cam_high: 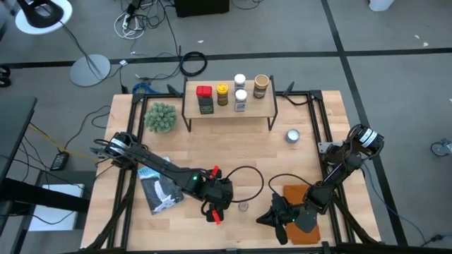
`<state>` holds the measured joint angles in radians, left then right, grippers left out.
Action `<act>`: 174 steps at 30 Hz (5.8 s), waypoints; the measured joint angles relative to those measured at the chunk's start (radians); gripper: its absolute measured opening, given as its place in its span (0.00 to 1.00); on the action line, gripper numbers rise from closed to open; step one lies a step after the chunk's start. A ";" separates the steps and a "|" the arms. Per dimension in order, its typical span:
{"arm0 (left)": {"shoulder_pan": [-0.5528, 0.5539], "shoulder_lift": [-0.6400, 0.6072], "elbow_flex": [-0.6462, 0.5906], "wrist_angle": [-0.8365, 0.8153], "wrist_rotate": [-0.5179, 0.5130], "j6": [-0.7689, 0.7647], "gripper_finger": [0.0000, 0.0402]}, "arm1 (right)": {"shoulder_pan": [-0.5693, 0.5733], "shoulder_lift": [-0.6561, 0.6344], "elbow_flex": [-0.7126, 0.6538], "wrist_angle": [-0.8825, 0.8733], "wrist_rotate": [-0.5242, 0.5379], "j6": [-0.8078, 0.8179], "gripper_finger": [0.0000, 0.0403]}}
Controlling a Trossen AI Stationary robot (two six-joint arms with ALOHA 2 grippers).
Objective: Shelf spices
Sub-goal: Put the green seasoning bottle on the shelf
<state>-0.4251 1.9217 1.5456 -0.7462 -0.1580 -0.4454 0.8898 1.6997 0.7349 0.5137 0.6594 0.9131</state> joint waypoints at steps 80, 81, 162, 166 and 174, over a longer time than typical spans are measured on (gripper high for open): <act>0.844 -0.001 0.671 -0.543 0.275 0.883 0.56 | -0.012 0.000 0.000 0.074 0.058 -0.017 0.01; 0.843 -0.001 0.671 -0.539 0.275 0.883 0.56 | -0.014 0.000 0.000 0.073 0.058 -0.017 0.01; 0.896 0.045 0.591 -0.457 0.286 0.932 0.66 | -0.016 0.000 0.000 0.069 0.057 -0.017 0.01; 0.895 0.045 0.601 -0.458 0.286 0.932 0.66 | -0.016 0.000 0.000 0.069 0.057 -0.017 0.01; 0.894 0.045 0.657 -0.479 0.286 0.932 0.66 | -0.016 0.000 0.000 0.069 0.058 -0.017 0.01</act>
<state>0.4686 1.9667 2.2022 -1.2256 0.1285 0.4866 0.8738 1.7000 0.7353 0.5823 0.7170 0.8963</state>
